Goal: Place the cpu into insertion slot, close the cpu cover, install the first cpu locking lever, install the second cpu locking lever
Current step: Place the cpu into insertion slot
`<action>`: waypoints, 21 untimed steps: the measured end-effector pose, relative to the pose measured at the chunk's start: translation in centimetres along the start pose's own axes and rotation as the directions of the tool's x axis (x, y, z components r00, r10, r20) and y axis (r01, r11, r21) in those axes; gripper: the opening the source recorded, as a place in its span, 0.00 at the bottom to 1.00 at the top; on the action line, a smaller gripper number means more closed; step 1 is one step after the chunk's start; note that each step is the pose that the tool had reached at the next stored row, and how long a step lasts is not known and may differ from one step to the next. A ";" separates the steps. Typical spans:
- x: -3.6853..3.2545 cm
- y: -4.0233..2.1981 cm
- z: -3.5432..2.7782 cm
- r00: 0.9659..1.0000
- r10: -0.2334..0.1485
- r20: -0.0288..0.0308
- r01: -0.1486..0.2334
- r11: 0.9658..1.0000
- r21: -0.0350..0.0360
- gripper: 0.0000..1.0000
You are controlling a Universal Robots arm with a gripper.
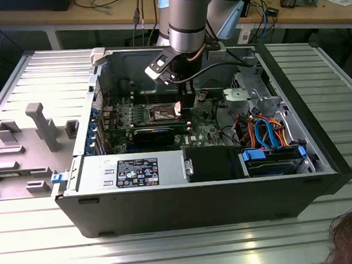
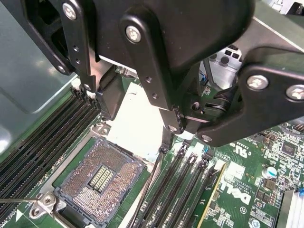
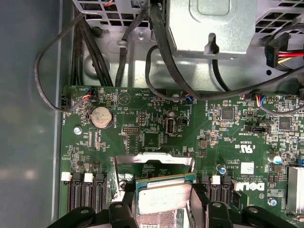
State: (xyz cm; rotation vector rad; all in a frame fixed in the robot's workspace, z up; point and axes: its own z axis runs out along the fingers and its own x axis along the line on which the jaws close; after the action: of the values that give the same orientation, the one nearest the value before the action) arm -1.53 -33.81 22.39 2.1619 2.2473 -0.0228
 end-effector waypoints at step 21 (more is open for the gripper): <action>0.63 -2.86 -0.68 1.000 0.010 0.000 -0.010 1.000 -0.006 0.55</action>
State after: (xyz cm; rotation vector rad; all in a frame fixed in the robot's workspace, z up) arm -4.42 -33.27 23.04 2.1702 2.2331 -0.0160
